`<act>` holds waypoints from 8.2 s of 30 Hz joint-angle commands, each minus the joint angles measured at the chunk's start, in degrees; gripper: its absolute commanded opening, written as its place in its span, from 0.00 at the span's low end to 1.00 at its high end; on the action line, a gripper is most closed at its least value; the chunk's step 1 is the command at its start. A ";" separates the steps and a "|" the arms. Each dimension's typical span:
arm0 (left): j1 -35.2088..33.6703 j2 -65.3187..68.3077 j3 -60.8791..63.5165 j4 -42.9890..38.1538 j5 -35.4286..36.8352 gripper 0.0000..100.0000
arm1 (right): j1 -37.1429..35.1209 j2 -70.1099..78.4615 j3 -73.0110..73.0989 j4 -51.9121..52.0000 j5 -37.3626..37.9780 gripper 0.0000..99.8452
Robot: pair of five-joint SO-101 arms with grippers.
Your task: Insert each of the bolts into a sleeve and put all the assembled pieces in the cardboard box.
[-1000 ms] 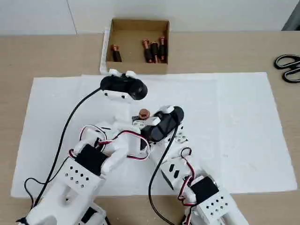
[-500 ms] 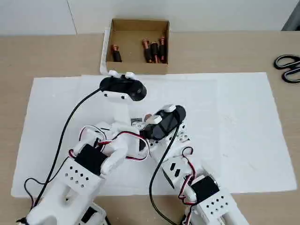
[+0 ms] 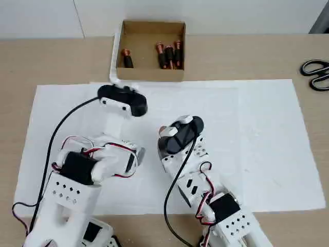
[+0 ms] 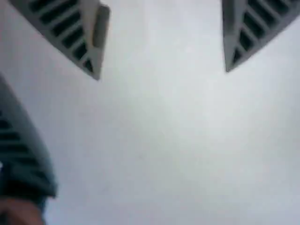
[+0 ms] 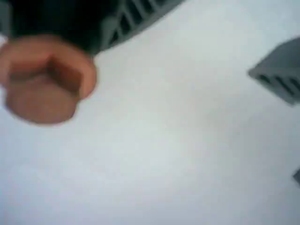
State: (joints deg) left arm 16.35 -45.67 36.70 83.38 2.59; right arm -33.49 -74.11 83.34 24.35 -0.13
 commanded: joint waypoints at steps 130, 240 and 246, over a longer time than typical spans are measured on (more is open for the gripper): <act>-29.19 -58.55 25.19 -10.46 -11.08 0.16 | 30.81 -5.58 -19.87 20.09 3.43 0.23; -28.84 -58.55 55.69 -17.85 -10.99 0.16 | 37.23 -29.85 12.84 29.76 3.16 0.23; -28.84 -58.55 55.69 -17.85 -10.99 0.16 | 37.23 -29.85 12.84 29.76 3.16 0.23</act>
State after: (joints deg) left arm -12.57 -103.69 92.26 66.95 -8.57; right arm 3.43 -102.95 95.91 53.80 2.59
